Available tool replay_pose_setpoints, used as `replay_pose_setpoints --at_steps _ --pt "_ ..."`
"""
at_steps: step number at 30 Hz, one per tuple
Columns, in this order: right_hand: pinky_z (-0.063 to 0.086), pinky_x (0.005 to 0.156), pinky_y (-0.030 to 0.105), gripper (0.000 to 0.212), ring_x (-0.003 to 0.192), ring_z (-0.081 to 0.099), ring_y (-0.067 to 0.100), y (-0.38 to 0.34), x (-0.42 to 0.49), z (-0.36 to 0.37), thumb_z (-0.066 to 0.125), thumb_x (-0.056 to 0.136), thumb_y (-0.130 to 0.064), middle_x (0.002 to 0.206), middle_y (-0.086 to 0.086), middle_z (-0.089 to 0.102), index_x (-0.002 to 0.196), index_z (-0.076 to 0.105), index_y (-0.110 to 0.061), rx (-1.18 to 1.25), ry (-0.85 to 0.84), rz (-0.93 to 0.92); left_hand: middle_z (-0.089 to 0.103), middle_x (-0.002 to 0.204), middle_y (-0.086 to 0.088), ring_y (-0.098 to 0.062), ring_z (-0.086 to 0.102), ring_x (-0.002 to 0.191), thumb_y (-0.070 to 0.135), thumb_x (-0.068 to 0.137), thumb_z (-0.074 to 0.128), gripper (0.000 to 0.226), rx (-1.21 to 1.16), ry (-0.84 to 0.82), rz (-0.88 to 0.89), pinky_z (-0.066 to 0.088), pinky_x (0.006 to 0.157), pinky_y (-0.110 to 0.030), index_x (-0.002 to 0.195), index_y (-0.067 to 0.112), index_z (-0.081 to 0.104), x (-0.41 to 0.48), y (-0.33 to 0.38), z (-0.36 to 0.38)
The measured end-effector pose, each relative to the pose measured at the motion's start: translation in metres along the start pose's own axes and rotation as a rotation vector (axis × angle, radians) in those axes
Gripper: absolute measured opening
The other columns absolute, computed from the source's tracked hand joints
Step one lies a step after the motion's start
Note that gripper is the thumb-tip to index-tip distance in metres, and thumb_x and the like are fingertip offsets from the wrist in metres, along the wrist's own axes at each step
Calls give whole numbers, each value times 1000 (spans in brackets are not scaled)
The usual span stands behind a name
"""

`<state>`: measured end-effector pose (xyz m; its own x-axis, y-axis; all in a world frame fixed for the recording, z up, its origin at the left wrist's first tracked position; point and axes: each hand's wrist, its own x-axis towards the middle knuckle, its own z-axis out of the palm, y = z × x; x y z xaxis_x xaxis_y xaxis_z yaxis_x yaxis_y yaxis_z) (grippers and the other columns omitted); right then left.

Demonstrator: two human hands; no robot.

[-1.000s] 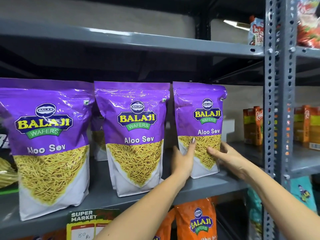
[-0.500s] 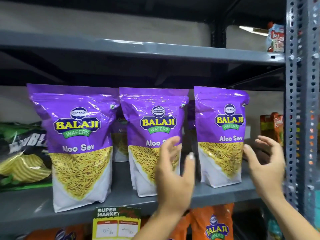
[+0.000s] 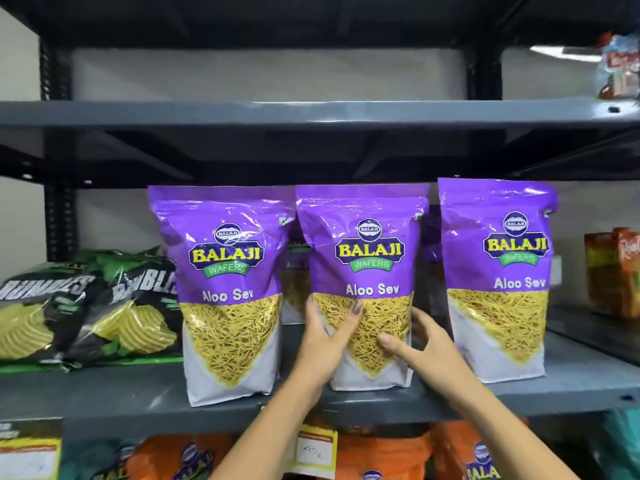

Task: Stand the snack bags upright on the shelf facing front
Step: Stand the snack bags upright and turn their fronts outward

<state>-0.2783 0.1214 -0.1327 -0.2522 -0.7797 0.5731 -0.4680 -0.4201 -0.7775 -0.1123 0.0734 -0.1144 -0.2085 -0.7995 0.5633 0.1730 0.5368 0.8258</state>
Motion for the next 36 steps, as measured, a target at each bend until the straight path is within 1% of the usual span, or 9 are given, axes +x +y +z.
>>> replay_pose_setpoints --at_steps 6,10,13,16,20,25,28,31,36 --pt "45 68 0 50 82 63 -21 2 -4 -11 80 71 -15 105 -15 67 112 54 -26 81 14 0 61 134 -1 -13 60 122 44 65 79 82 -71 9 -4 44 109 -43 133 20 40 -5 -3 16" --pt "51 84 12 73 102 66 -5 -3 -11 -12 81 56 -51 114 -12 67 120 51 -30 43 4 29 47 147 -2 -13 48 133 40 75 76 82 65 68 11 36 115 -35 141 22 32 -13 3 19" --pt "42 109 39 120 128 51 12 -5 -30 2 74 43 -76 136 -6 52 143 35 -23 -114 280 -43 36 151 3 -6 33 138 65 72 63 94 373 247 176 24 110 -18 147 20 28 -39 12 8" --pt "43 102 50 81 125 49 24 -18 -56 18 74 66 -49 131 4 51 132 50 -9 -260 554 -405 47 138 2 -12 40 132 57 80 56 69 530 454 492 26 110 -24 136 18 44 -60 27 -19" --pt "49 86 38 33 101 57 12 -48 -55 67 64 81 -27 107 -8 56 112 60 -14 -193 304 -623 46 138 -18 -26 38 131 40 79 56 66 546 781 591 18 111 -18 132 2 46 -52 38 -85" --pt "32 113 26 83 135 35 0 -69 -29 129 63 78 -54 146 -18 36 148 28 -27 -164 -43 -295 36 151 -15 -27 32 141 67 69 40 97 287 688 135 21 115 -35 145 7 33 -16 16 -141" --pt "17 116 21 109 139 19 -4 -72 -13 151 69 72 -58 148 -21 22 154 5 -27 -34 -222 -129 47 144 -12 -25 47 128 69 77 45 85 139 532 -43 34 101 -34 141 13 35 -9 7 -143" --pt "33 115 32 104 133 44 -1 -62 -7 160 72 63 -60 146 -18 47 150 20 -34 79 -268 -98 62 119 -6 -23 56 105 65 76 42 60 134 530 -81 35 85 -32 117 21 47 -8 3 -140" --pt "35 105 12 76 118 46 -23 -53 -9 159 78 71 -40 130 -35 49 128 30 -53 153 -224 -121 61 108 0 -21 55 96 64 80 40 52 228 557 -83 38 81 -33 112 24 48 -6 1 -132"
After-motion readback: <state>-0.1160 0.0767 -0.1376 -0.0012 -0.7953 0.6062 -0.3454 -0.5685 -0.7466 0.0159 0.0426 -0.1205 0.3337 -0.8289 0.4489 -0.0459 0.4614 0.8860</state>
